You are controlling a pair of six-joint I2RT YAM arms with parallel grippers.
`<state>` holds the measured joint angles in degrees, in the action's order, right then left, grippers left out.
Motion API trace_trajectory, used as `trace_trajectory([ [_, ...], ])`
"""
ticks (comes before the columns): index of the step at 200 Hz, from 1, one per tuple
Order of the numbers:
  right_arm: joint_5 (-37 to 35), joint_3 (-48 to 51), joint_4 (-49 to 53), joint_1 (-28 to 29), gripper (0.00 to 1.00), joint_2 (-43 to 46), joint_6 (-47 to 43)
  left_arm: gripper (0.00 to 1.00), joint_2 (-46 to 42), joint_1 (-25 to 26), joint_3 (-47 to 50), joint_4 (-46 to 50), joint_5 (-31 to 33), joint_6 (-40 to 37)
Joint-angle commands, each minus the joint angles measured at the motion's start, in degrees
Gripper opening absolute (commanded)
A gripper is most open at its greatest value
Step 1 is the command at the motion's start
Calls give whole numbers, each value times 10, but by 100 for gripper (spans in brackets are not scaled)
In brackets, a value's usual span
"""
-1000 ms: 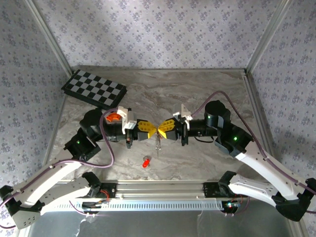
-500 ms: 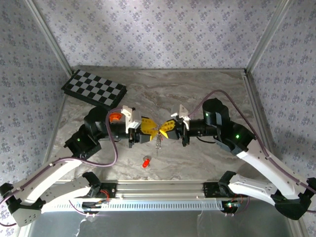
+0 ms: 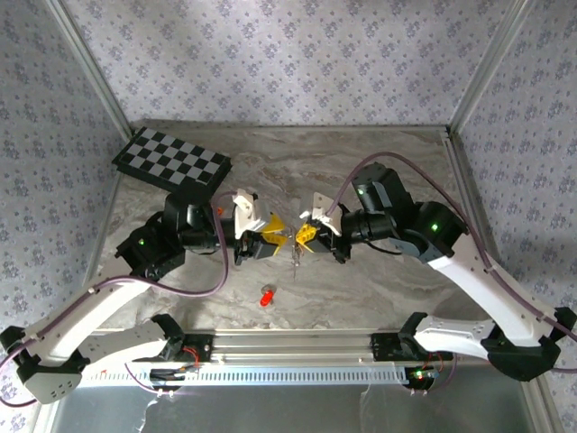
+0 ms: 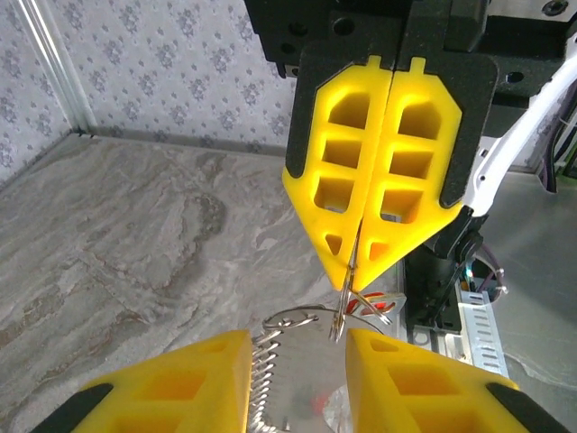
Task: Put the keys on the keyring
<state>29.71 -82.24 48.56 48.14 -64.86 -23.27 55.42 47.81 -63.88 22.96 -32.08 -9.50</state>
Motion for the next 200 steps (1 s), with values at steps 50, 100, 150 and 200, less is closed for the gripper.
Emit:
trace_trajectory([
  [50, -6, -28, 10, 12, 0, -13, -31, 27, 6, 5, -17, -15, -50, 1],
  [100, 8, -19, -6, 14, 0, -13, -22, 24, 13, 5, -11, -23, -52, 1],
  [150, 16, -13, -19, 14, 0, -10, -15, 18, 13, 5, -4, -26, -52, -1],
  [200, 17, -9, -26, 16, 0, -11, -12, 0, 8, 5, -2, -39, -60, 3],
])
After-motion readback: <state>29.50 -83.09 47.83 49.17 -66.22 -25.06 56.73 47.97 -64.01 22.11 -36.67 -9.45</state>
